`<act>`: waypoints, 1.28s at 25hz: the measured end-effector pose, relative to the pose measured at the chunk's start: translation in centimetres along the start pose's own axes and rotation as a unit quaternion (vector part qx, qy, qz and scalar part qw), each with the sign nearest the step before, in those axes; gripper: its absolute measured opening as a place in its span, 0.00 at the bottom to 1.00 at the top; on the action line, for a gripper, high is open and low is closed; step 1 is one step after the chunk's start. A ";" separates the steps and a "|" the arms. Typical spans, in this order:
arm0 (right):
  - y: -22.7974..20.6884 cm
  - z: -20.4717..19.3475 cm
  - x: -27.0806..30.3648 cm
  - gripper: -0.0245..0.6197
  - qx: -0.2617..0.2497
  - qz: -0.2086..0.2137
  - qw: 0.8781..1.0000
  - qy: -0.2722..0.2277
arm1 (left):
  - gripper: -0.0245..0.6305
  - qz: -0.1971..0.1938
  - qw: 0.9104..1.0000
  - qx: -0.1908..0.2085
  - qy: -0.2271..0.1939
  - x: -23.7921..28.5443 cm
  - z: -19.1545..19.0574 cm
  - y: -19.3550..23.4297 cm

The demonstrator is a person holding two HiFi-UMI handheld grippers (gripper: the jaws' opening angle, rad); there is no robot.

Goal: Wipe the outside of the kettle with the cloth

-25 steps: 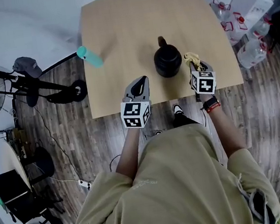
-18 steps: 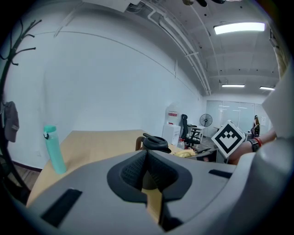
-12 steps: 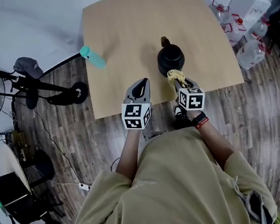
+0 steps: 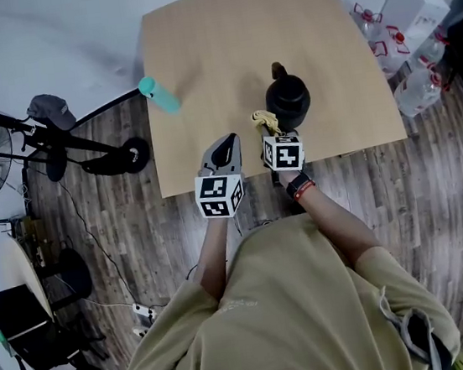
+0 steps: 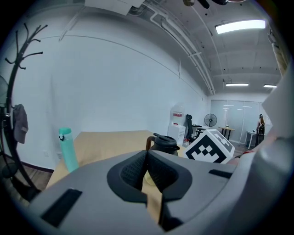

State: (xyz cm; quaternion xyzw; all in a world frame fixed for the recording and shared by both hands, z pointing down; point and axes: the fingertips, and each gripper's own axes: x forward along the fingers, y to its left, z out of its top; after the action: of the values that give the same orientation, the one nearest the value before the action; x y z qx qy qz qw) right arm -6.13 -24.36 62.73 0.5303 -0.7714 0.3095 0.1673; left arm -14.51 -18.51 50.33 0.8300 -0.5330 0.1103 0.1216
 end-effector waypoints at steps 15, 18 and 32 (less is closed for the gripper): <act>-2.9 -0.2 -0.4 0.24 -0.003 -0.015 1.000 0.000 | 0.07 -0.008 1.000 -0.004 0.007 1.5 -0.6 -1.0; -3.7 -0.1 -1.1 0.24 -0.017 -0.010 1.000 -0.005 | 0.07 -0.013 1.000 -0.003 0.009 2.0 -0.5 -1.8; -7.9 -0.4 -4.0 0.24 -0.067 0.006 0.998 0.003 | 0.07 -0.040 0.999 0.002 0.013 4.6 -0.5 -5.7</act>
State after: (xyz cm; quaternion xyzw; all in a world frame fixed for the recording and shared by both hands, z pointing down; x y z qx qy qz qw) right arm 2.70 -23.19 63.02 0.5126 -0.7928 0.2601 0.2028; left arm -7.51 -19.99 51.75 0.8495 -0.4973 0.1173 0.1311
